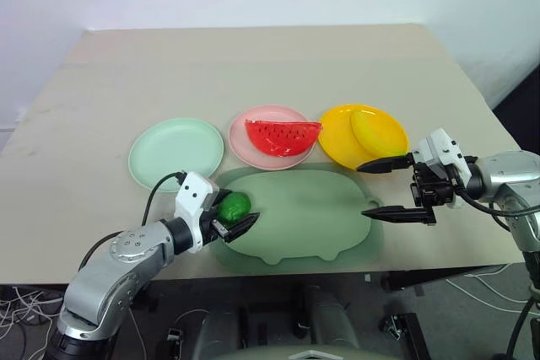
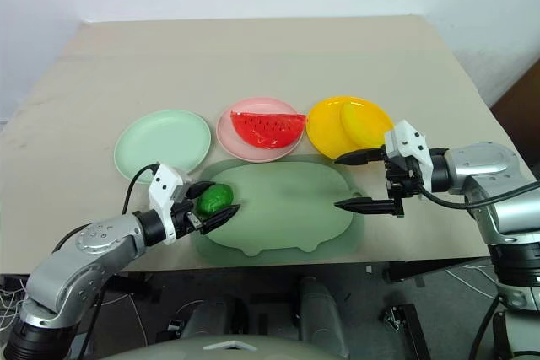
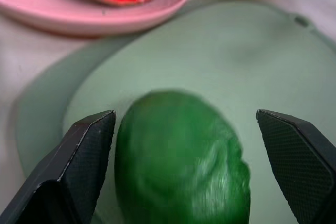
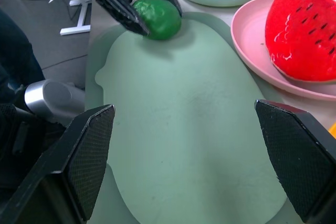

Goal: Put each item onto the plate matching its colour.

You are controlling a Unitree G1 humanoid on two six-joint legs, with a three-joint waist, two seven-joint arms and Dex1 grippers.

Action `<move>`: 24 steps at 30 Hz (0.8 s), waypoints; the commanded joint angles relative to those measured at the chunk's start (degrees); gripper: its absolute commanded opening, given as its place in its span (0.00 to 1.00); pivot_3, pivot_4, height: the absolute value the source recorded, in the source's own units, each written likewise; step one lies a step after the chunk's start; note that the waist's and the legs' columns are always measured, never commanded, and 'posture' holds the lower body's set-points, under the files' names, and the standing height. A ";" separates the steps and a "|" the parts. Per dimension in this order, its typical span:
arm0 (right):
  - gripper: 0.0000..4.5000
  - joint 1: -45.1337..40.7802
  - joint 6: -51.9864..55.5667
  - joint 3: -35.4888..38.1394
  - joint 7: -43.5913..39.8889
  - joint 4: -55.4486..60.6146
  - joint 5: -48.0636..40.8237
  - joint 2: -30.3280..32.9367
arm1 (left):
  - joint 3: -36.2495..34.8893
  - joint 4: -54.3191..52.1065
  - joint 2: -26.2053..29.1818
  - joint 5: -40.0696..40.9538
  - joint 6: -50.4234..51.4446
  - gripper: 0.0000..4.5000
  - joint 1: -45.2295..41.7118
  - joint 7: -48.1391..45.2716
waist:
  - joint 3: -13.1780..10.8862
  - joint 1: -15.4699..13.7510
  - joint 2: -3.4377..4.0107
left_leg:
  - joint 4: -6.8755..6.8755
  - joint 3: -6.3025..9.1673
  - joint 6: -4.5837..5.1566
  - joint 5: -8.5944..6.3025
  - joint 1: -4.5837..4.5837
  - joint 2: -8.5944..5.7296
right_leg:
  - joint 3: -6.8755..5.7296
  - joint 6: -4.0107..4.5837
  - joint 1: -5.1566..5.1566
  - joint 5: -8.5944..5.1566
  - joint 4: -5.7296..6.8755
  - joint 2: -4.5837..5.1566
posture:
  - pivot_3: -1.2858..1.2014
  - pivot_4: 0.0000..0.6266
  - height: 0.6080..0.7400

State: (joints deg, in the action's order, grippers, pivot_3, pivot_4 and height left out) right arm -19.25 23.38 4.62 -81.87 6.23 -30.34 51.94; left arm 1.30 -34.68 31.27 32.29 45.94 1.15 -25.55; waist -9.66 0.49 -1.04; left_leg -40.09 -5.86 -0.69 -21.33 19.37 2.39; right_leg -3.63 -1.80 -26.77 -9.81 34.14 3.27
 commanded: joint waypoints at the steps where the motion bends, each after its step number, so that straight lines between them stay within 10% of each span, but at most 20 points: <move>1: 1.00 -1.30 -0.23 -0.02 0.41 1.12 -0.90 -0.62 | -0.74 -1.07 -0.06 -0.20 1.53 0.83 -1.18 1.34 | 0.00 0.00 0.00 | 0.00 0.00 0.00 0.00 0.00 0.00 | 0.00 0.00 0.00 0.00 0.00 0.00 | 0.52 0.24 0.97; 5: 1.00 -2.26 -0.39 -0.33 0.67 0.38 -0.63 -1.12 | -0.54 -0.13 -0.53 -1.56 1.29 0.60 -2.30 2.38 | 0.00 -0.01 0.00 | -0.01 0.00 0.00 0.00 0.00 -0.01 | 0.00 0.00 0.05 0.00 0.00 0.00 | 0.52 0.24 0.97; 15: 1.00 -3.42 -0.90 -1.62 1.43 -0.63 0.02 -2.34 | -9.81 2.88 -4.05 3.96 -10.07 0.60 -10.23 -4.05 | 0.00 -0.10 -0.01 | -0.04 -0.02 0.00 0.00 0.01 -0.03 | -0.01 0.00 0.06 0.00 0.01 -0.01 | 0.52 0.24 0.97; 24: 1.00 -3.69 -0.94 -1.32 3.36 -1.02 0.16 -3.72 | -14.24 28.77 3.31 -7.95 -25.02 0.60 -14.38 -8.31 | 0.01 0.04 0.00 | -0.03 -0.09 0.00 0.00 -0.08 -0.02 | -0.08 0.00 0.13 0.00 -0.02 -0.05 | 0.52 0.24 0.97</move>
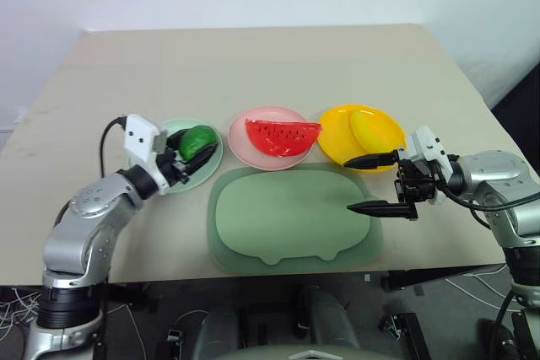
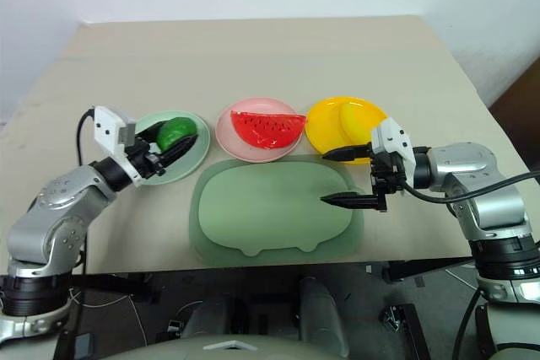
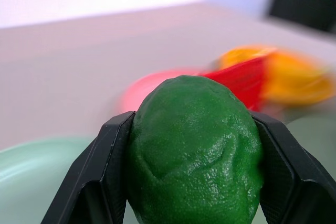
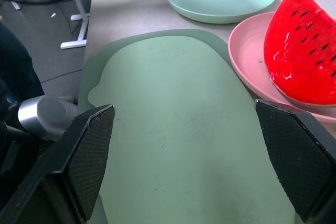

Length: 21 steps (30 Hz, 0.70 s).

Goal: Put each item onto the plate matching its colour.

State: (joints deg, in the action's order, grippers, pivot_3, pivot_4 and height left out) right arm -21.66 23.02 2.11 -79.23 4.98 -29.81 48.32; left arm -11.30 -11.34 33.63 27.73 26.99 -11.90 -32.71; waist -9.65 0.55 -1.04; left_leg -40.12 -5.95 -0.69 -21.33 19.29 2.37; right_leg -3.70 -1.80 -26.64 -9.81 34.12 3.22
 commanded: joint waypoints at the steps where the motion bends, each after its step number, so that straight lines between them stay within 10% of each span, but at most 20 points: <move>1: 1.00 -1.17 -0.59 1.24 0.83 0.31 -0.45 -0.08 | -1.60 8.03 1.32 -4.51 -7.44 0.60 -1.73 -1.31 | -0.01 -0.10 -0.01 | -0.02 0.00 0.00 0.00 0.00 0.00 | -0.01 0.00 -0.03 0.01 0.00 0.02 | 0.52 0.24 0.97; 8: 1.00 -0.31 -0.94 1.28 2.50 1.04 -0.32 -0.46 | -1.03 19.15 1.38 -9.38 -15.11 0.60 -4.60 -1.91 | -0.01 -1.21 -0.02 | -0.04 0.00 0.00 0.00 0.01 0.00 | -0.06 -0.01 -0.07 0.01 0.01 0.08 | 0.52 0.24 0.97; 14: 1.00 0.27 -1.05 1.49 3.12 1.35 -0.47 -0.28 | -1.40 21.73 0.08 -7.81 -16.19 0.99 -5.92 -4.31 | 0.00 -1.26 -0.02 | -0.04 0.00 0.00 0.00 0.02 0.00 | -0.07 -0.01 -0.06 0.02 0.02 0.11 | 0.52 0.24 0.97; 21: 1.00 1.11 -1.28 1.91 3.38 1.10 -0.50 0.03 | -3.58 19.45 0.29 -5.08 -16.12 0.99 -5.97 -6.48 | 0.00 -1.25 -0.02 | -0.05 0.00 0.00 0.00 0.02 0.01 | -0.08 -0.01 -0.07 0.02 0.03 0.11 | 0.52 0.24 0.97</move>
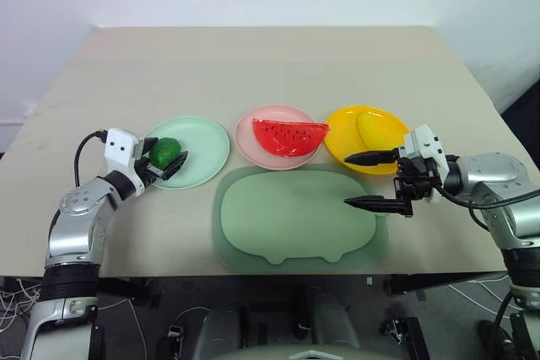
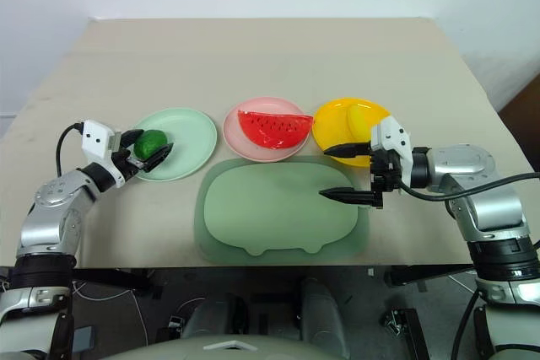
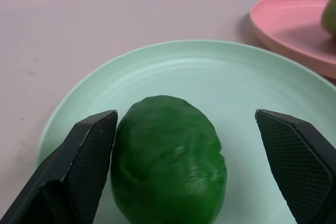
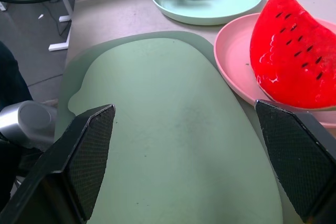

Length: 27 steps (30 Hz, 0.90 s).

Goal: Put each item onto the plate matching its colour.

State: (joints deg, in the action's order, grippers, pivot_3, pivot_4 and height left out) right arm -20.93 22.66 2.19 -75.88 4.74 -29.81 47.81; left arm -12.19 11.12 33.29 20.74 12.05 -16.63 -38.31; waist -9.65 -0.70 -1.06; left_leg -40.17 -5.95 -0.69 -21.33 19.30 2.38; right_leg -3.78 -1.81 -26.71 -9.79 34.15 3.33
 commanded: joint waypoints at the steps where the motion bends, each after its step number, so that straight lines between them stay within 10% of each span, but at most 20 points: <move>1: 1.00 0.63 -0.91 1.99 0.06 1.22 -0.52 0.67 | -3.44 -3.38 1.23 2.42 -1.36 0.99 -1.17 -1.43 | 0.00 0.00 0.00 | 0.00 0.00 0.00 0.00 0.00 0.00 | 0.00 0.00 0.00 0.00 0.00 0.00 | 0.52 0.24 0.97; 13: 1.00 1.49 -1.68 3.42 1.42 -0.82 -0.19 0.65 | -18.29 -15.55 11.31 12.65 4.53 0.99 10.52 -10.20 | 0.00 0.36 0.00 | 0.03 -0.02 0.00 0.00 0.00 0.07 | -0.01 0.01 -0.05 -0.01 0.00 -0.01 | 0.52 0.24 0.97; 27: 1.00 15.98 -4.05 16.11 1.57 -3.46 -1.70 3.38 | -32.62 -6.43 9.83 17.18 -8.77 0.99 32.31 -31.52 | 0.01 -0.09 -0.02 | 0.02 -0.04 0.01 -0.01 0.04 0.06 | -0.01 0.21 -0.08 -0.16 -0.05 0.01 | 0.52 0.24 0.97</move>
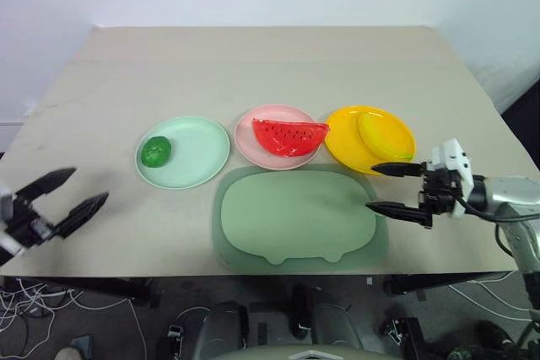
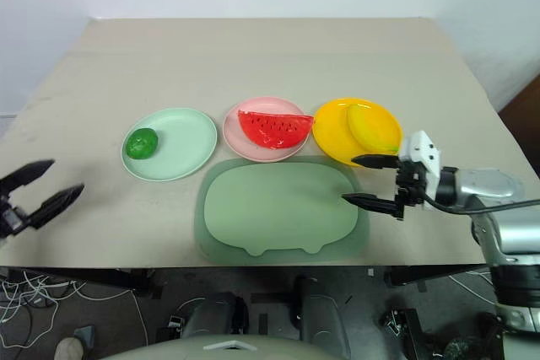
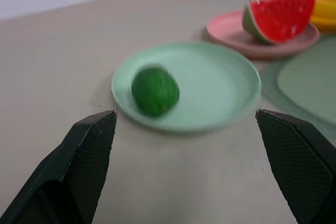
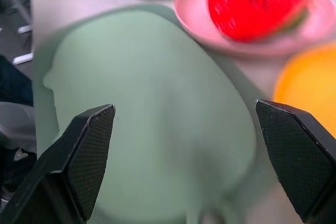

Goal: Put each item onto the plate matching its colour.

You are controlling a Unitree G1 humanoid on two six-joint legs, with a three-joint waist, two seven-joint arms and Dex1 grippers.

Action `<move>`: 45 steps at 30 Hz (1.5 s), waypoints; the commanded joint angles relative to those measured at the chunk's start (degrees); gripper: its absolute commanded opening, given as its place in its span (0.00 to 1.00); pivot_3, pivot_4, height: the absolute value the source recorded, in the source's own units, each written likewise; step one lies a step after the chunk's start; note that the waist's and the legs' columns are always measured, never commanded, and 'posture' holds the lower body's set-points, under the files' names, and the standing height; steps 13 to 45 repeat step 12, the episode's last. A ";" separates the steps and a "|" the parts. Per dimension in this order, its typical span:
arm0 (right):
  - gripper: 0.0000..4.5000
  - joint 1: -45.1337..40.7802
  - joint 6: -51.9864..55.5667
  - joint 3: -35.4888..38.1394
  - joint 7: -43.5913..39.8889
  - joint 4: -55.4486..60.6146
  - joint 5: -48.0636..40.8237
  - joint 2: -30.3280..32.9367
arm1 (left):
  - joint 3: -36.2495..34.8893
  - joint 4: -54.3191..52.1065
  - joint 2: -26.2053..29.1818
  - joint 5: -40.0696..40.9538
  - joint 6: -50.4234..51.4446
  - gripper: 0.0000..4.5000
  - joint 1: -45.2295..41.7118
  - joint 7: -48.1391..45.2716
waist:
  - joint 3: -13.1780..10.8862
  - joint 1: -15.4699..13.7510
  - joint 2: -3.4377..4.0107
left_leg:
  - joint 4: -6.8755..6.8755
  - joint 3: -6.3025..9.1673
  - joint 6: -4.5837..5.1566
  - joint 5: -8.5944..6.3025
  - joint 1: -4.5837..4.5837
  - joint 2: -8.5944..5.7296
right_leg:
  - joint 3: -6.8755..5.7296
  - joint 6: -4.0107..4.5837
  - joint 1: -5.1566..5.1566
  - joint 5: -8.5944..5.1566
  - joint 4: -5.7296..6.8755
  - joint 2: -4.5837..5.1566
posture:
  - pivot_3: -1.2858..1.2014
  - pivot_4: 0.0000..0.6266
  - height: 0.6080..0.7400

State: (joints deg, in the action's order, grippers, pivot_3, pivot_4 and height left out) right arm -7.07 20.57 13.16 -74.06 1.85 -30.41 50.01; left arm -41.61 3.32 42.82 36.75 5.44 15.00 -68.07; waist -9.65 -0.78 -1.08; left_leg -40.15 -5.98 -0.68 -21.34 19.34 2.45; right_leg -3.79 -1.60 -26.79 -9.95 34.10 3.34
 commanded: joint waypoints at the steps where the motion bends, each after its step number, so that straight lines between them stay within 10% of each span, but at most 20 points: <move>1: 1.00 3.22 -2.50 6.66 -0.20 -1.36 -1.04 1.44 | -3.27 2.70 0.39 0.95 -3.01 0.99 0.72 -2.34 | 0.01 -0.02 -0.01 | 0.00 0.01 0.00 0.00 0.00 0.00 | 0.00 0.00 0.01 -0.01 0.00 0.00 | 0.52 0.24 0.97; 12: 1.00 13.01 -9.19 19.75 -0.11 -6.18 -0.29 2.76 | -0.31 14.46 3.32 -1.04 -8.29 0.99 -6.91 -6.66 | 0.02 0.03 -0.03 | 0.02 -0.02 0.02 -0.01 -0.01 0.00 | 0.01 -0.01 0.01 -0.01 0.01 -0.01 | 0.52 0.24 0.97; 45: 1.00 13.01 -9.19 19.75 -0.11 -6.18 -0.29 2.76 | -0.31 14.46 3.32 -1.04 -8.29 0.99 -6.91 -6.66 | 0.02 0.03 -0.03 | 0.02 -0.02 0.02 -0.01 -0.01 0.00 | 0.01 -0.01 0.01 -0.01 0.01 -0.01 | 0.52 0.24 0.97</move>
